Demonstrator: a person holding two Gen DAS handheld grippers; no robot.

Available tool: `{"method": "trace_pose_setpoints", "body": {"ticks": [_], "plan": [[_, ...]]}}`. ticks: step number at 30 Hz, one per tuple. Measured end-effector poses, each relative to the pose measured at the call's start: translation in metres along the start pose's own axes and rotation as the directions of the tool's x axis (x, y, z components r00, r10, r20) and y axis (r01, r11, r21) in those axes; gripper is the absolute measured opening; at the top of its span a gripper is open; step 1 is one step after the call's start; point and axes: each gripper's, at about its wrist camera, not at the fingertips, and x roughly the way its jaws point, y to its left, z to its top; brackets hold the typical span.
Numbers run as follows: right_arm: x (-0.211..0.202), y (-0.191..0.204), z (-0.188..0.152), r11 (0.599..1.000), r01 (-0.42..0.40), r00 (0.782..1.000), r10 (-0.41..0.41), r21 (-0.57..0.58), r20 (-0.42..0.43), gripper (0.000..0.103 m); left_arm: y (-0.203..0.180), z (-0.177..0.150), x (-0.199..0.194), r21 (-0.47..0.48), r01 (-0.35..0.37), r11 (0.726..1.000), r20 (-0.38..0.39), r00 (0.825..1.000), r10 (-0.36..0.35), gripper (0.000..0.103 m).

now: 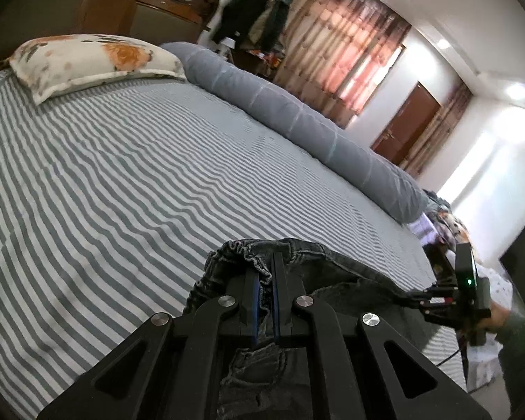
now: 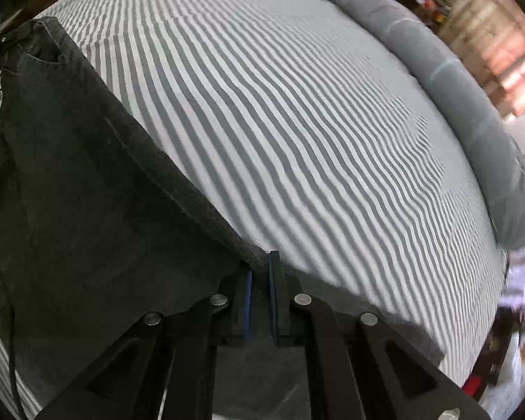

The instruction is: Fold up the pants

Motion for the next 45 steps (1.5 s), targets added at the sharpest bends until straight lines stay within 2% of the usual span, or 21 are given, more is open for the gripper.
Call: {"method": "trace_pose_setpoints", "body": {"ticks": [6,9,11,15,18,26,30,34,39,41,45], "plan": [[-0.042,0.050,-0.037,0.992,0.077,0.997,-0.079,0.095,0.020,0.006,-0.005,-0.009,-0.022,0.114,0.020,0.993,-0.086,0.996,-0.011,0.006],[-0.061,0.072,-0.059,0.984,0.087,0.995,-0.092,0.158,0.028,0.006,-0.002,-0.011,-0.032,0.125,0.044,0.991,-0.147,0.989,-0.026,0.006],[-0.070,0.086,-0.073,0.977,0.091,0.995,-0.099,0.191,0.033,0.006,-0.003,-0.015,-0.040,0.170,0.039,0.985,-0.154,0.988,-0.013,0.006],[-0.079,0.122,-0.102,0.959,0.092,0.994,-0.105,0.267,0.032,0.006,-0.014,-0.033,-0.055,0.302,0.023,0.953,-0.177,0.984,0.032,0.006],[-0.078,0.137,-0.125,0.933,0.056,0.997,-0.071,0.355,0.030,0.006,-0.015,-0.049,-0.064,0.337,0.024,0.941,-0.223,0.973,0.055,0.006],[-0.081,0.175,-0.164,0.887,0.017,0.998,-0.040,0.462,0.040,0.006,-0.009,-0.086,-0.079,0.432,-0.002,0.902,-0.283,0.949,0.137,0.007],[-0.083,0.198,-0.177,0.877,-0.006,0.999,-0.011,0.481,0.034,0.006,-0.001,-0.102,-0.084,0.428,-0.021,0.904,-0.313,0.935,0.170,0.007],[-0.073,0.218,-0.192,0.860,-0.017,1.000,0.013,0.510,0.011,0.006,0.007,-0.123,-0.085,0.431,-0.034,0.902,-0.355,0.912,0.203,0.007],[-0.062,0.233,-0.204,0.843,-0.001,1.000,0.002,0.537,-0.001,0.007,0.011,-0.142,-0.087,0.452,-0.055,0.890,-0.368,0.898,0.242,0.011],[-0.060,0.233,-0.203,0.824,-0.004,1.000,0.004,0.566,0.001,0.010,0.015,-0.141,-0.087,0.416,-0.054,0.908,-0.397,0.887,0.235,0.013],[-0.066,0.232,-0.207,0.784,-0.015,1.000,-0.005,0.621,0.030,0.014,0.021,-0.134,-0.101,0.335,-0.034,0.941,-0.439,0.878,0.188,0.021]]}}
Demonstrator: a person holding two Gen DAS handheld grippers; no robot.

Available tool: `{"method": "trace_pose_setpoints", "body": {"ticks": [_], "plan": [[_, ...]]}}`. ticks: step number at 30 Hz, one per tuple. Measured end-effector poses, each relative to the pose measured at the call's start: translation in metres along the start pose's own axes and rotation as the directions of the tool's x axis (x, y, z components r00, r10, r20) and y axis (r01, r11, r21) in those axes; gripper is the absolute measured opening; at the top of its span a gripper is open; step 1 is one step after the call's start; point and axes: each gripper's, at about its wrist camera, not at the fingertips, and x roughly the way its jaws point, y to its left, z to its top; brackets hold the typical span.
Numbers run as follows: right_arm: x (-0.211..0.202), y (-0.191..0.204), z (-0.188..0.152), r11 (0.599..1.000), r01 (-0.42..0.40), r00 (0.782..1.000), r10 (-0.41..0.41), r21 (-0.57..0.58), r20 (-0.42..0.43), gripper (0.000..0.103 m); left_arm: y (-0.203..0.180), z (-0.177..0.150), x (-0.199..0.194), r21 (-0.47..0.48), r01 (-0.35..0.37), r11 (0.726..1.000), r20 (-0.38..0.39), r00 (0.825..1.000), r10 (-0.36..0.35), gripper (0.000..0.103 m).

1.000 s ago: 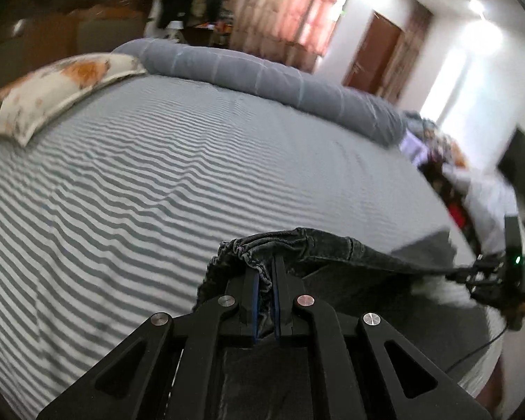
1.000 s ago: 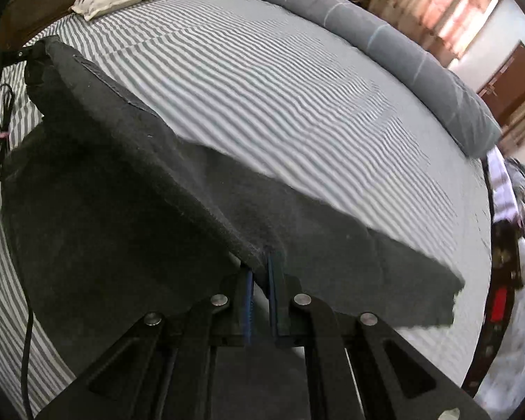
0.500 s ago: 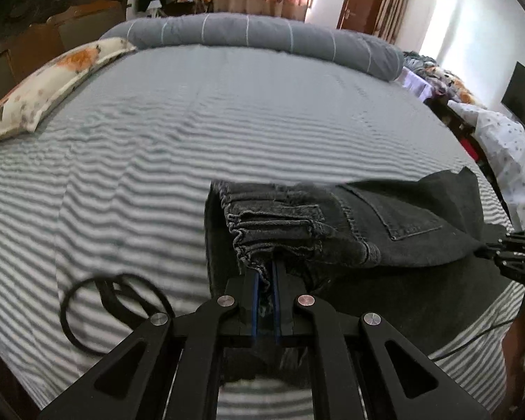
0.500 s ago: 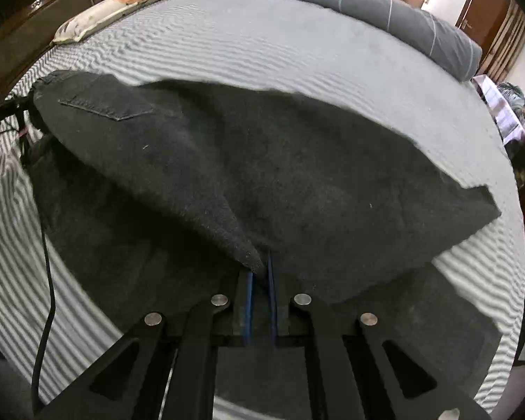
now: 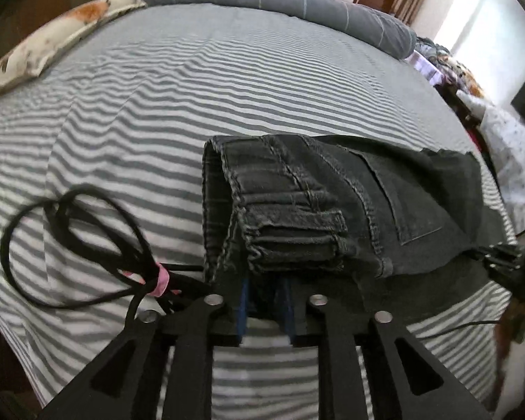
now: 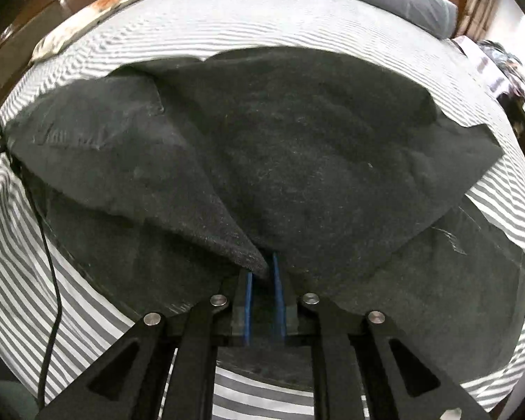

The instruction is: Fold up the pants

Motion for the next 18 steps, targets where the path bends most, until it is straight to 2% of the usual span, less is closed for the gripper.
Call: {"method": "trace_pose_setpoints", "body": {"ticks": [4,6,8,9,13,14,18], "plan": [[-0.013,0.004,-0.006,0.999,-0.022,0.999,0.020,0.049,0.037,0.024,0.008,-0.009,-0.017,-0.084,0.051,0.995,-0.017,0.998,-0.052,0.039],[-0.020,0.006,-0.006,0.998,-0.025,0.998,0.021,0.058,0.054,0.026,0.013,-0.016,-0.026,-0.156,0.108,0.982,-0.016,0.994,-0.112,0.046],[-0.029,0.008,-0.013,0.996,-0.048,0.997,0.043,0.073,0.071,0.026,0.017,-0.022,-0.031,-0.246,0.204,0.948,-0.012,0.977,-0.213,0.049],[-0.033,0.008,-0.015,0.994,-0.067,0.995,0.060,0.086,0.081,0.027,0.020,-0.026,-0.031,-0.307,0.265,0.914,-0.005,0.960,-0.280,0.052],[-0.040,0.005,-0.028,0.978,-0.134,0.988,0.119,0.157,0.101,0.033,0.019,-0.029,-0.018,-0.447,0.362,0.818,0.004,0.915,-0.403,0.055],[-0.041,0.005,-0.031,0.975,-0.142,0.987,0.125,0.171,0.103,0.033,0.018,-0.028,-0.014,-0.467,0.370,0.803,0.016,0.912,-0.410,0.055],[-0.037,-0.008,-0.046,0.943,-0.200,0.977,0.173,0.265,0.123,0.034,0.015,-0.016,-0.009,-0.491,0.383,0.782,0.075,0.913,-0.401,0.056]]}}
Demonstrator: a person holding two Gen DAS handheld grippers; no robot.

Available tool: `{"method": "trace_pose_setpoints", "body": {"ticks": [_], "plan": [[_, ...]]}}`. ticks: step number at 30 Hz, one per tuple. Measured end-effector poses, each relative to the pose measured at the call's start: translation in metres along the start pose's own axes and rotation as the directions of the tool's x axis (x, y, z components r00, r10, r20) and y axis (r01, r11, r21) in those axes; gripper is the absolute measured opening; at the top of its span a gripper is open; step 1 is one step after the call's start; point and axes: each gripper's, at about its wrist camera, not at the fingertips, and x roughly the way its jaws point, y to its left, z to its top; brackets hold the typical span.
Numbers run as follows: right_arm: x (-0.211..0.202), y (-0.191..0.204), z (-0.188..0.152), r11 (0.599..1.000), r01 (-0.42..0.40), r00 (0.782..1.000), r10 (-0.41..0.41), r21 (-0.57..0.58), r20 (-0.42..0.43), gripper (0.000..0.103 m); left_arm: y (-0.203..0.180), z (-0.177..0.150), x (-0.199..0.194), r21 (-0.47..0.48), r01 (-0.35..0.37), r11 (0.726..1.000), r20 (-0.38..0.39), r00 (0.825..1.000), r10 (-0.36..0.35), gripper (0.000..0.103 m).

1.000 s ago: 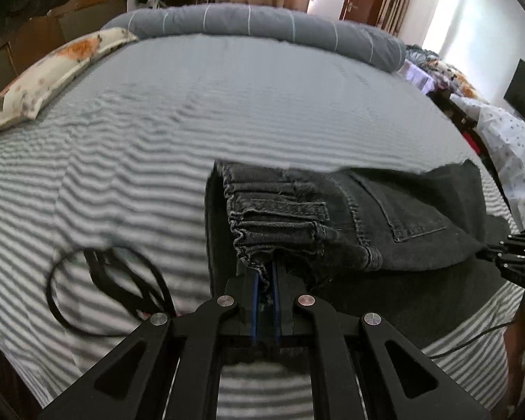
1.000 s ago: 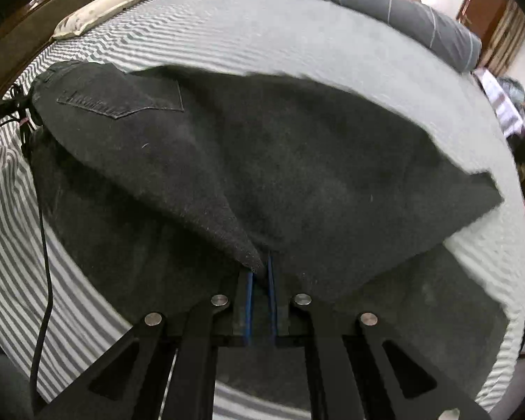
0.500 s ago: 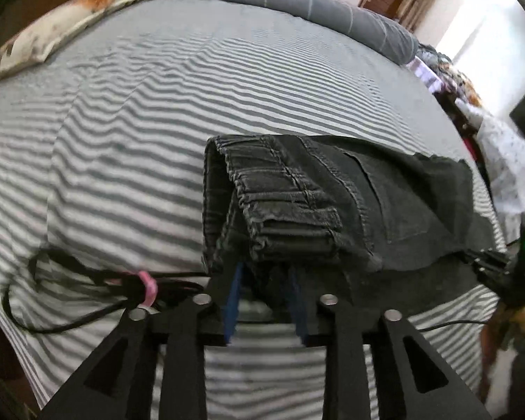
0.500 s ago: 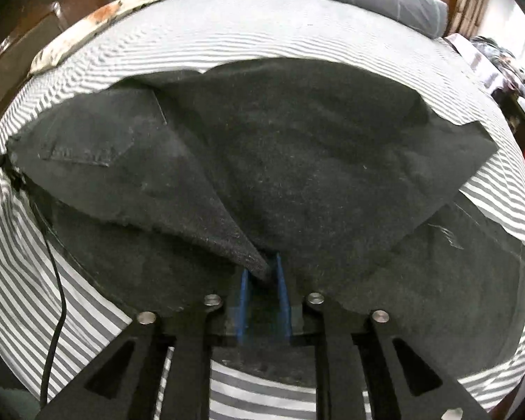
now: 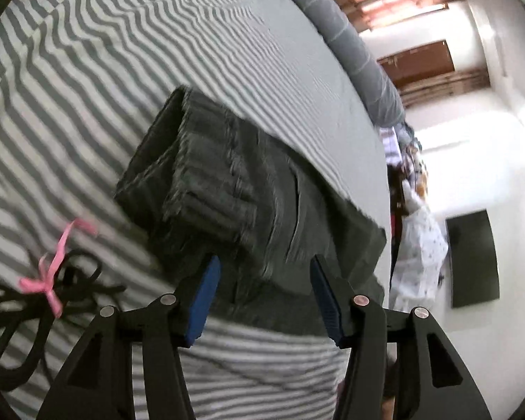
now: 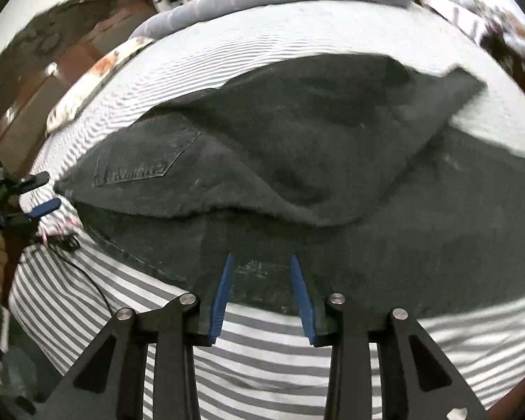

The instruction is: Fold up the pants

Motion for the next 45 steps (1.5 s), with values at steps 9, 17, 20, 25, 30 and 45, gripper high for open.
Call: {"method": "trace_pose_setpoints", "body": {"ticks": [9,17,20,25,30,45], "plan": [[0.009,-0.055,-0.011,0.948,-0.094,0.994,0.071,0.304,0.083,0.035,-0.010,0.010,0.019,-0.011,-0.115,0.993,0.087,0.989,0.116,0.040],[0.011,-0.101,-0.012,0.846,-0.212,0.969,0.117,0.490,0.217,0.035,-0.016,0.012,0.001,-0.014,-0.131,0.991,0.218,0.967,0.131,0.013],[0.020,-0.104,-0.012,0.804,-0.288,0.950,0.172,0.521,0.261,0.035,-0.018,0.011,-0.008,-0.039,-0.109,0.993,0.264,0.958,0.115,0.013],[0.044,-0.110,-0.008,0.702,-0.416,0.903,0.245,0.578,0.352,0.035,-0.008,0.013,-0.025,-0.101,-0.073,0.992,0.290,0.952,0.099,0.013],[0.067,-0.135,-0.003,0.536,-0.522,0.847,0.228,0.664,0.481,0.028,-0.008,0.017,-0.027,-0.125,-0.081,0.989,0.291,0.950,0.115,0.013],[0.045,-0.202,0.115,0.720,-0.257,0.916,-0.032,0.644,0.401,0.032,0.002,0.016,-0.012,-0.156,-0.158,0.975,0.256,0.947,0.195,0.013]]}}
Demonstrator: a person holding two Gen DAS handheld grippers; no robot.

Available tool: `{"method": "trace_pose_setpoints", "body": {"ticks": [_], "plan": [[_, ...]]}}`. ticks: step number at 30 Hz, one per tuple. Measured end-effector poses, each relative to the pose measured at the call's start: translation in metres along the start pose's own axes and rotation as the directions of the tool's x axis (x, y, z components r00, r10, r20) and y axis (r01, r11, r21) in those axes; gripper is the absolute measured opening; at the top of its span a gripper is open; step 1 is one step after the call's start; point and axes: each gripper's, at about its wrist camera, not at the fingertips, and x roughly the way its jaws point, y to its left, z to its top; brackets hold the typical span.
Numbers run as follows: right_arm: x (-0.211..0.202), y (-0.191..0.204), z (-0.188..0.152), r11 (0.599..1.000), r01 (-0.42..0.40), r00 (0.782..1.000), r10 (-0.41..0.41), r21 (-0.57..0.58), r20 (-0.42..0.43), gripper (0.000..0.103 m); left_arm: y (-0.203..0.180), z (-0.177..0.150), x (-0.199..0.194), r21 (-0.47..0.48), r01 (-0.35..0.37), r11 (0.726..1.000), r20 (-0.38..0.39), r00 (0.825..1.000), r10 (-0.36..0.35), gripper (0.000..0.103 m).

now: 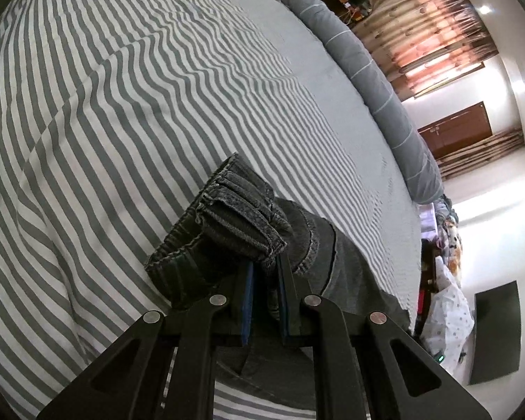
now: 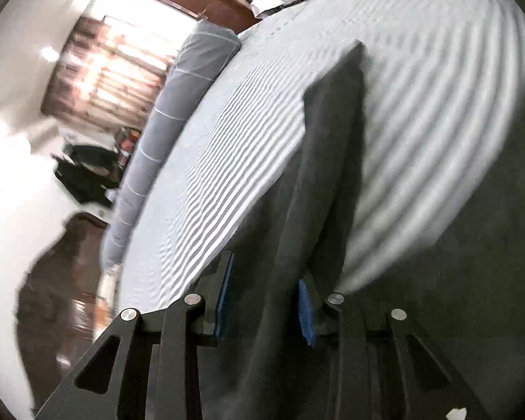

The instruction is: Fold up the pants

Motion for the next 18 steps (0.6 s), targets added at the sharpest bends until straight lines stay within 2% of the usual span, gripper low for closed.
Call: {"method": "trace_pose_setpoints", "body": {"ticks": [5,8,12,16,18], "plan": [[0.028,0.045,0.013,0.982,0.051,0.997,-0.062,-0.182,-0.053,0.032,0.001,0.001,0.005,0.007,-0.014,1.000,-0.003,1.000,0.014,0.013],[0.050,0.078,0.010,0.963,0.016,0.994,-0.045,-0.268,-0.101,0.032,0.002,0.002,0.007,0.008,-0.021,1.000,-0.007,1.000,0.021,0.013],[0.066,0.102,0.003,0.954,-0.054,0.984,0.001,-0.295,-0.179,0.032,0.005,0.001,0.011,-0.004,-0.034,0.999,-0.018,0.999,0.034,0.013],[0.051,0.097,0.007,0.953,-0.058,0.988,0.014,-0.296,-0.152,0.032,0.008,0.000,0.015,-0.008,-0.038,0.999,-0.027,0.999,0.038,0.013],[0.030,0.078,0.007,0.960,-0.046,0.991,0.009,-0.276,-0.131,0.032,0.009,0.001,0.017,-0.010,-0.036,0.999,-0.031,0.999,0.036,0.013]]}}
